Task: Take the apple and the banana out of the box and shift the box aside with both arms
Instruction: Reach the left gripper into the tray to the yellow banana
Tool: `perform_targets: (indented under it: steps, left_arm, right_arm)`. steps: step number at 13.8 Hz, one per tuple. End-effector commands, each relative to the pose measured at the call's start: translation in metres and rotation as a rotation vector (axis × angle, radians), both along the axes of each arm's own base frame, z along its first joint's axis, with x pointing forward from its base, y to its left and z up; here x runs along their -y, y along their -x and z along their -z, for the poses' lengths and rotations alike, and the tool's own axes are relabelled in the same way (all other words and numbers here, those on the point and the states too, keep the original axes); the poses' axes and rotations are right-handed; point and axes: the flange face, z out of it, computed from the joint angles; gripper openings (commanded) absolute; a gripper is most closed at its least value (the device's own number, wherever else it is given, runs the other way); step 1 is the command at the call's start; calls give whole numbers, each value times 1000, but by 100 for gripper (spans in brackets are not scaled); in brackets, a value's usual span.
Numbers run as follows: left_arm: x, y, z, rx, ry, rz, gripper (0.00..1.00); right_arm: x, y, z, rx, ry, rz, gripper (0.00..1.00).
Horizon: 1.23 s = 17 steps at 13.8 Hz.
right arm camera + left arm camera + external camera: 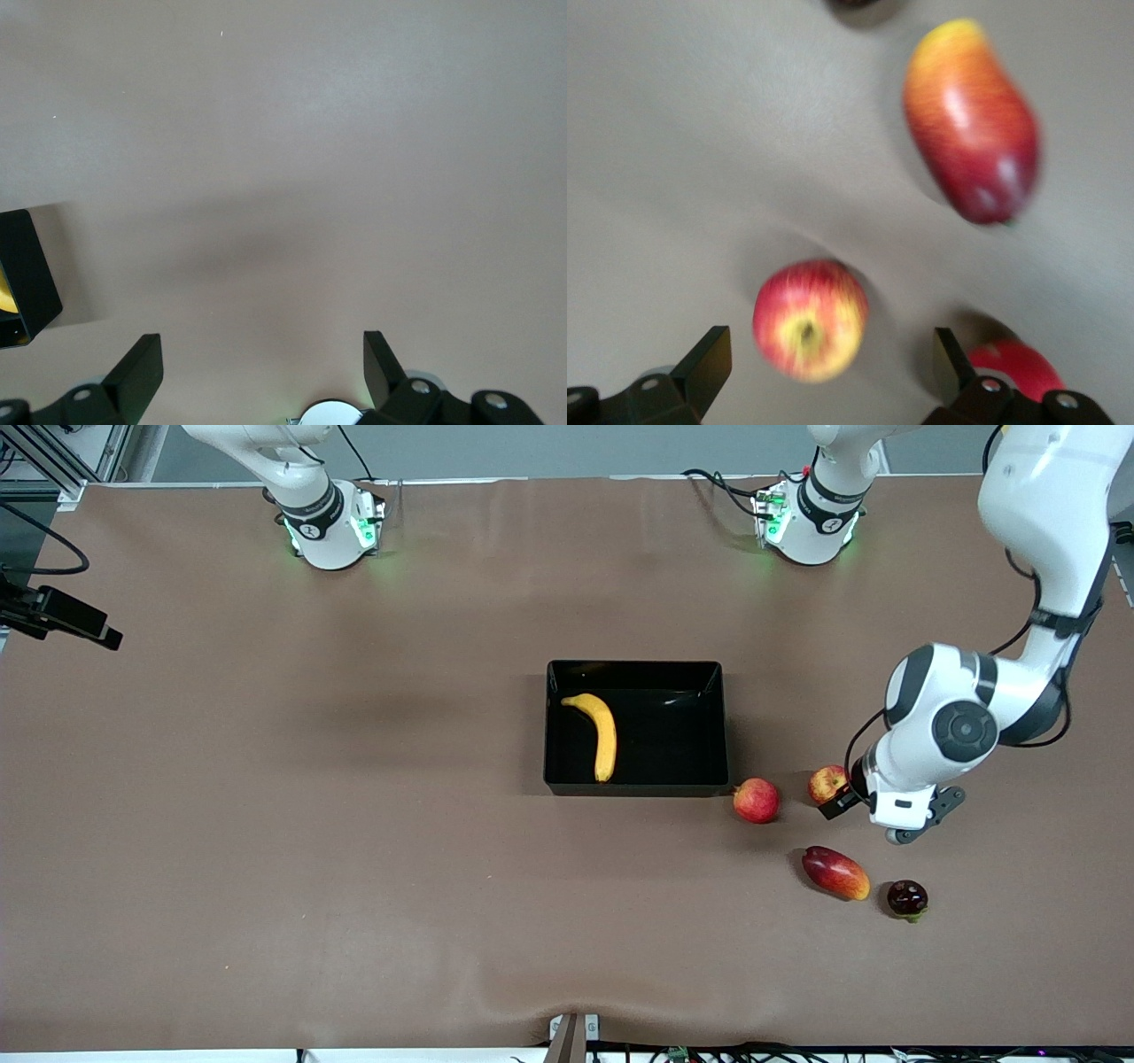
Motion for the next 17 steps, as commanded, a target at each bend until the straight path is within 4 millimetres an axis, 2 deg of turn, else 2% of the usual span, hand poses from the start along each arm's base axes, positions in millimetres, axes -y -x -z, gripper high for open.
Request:
perform_targets:
  steps: [1,2,4,6,7,10,12,15,17]
  left_arm:
    - [50,12,-60,-12,-23,62,100]
    - [79,16,-71,-20,-7,89,100]
    - [133,34,-75,-18,15,95,100]
    - [200,55,-58,-29,31,119,100]
    - [232,67,-42,-45,36,141,100]
    - [302,92,9,-49,25,224,100]
    - [331,105,47,0,33,279,100]
    - [350,114,89,33,85,283,100]
    - [353,121,109,13,81,301,100]
  right_arm:
    - [2,-2,-5,12,-7,13,100]
    - [2,-3,-5,13,-7,13,100]
    - [2,-3,-5,13,-7,13,100]
    - [1,-3,-5,13,-9,11,100]
    - [-1,-3,-5,15,-9,8,100]
    - [-2,-3,-5,13,-9,6,100]
    - [0,-5,-2,7,-9,10,100]
    - [0,-7,1,1,-12,9,100]
    - [1,-8,3,-2,-13,11,100]
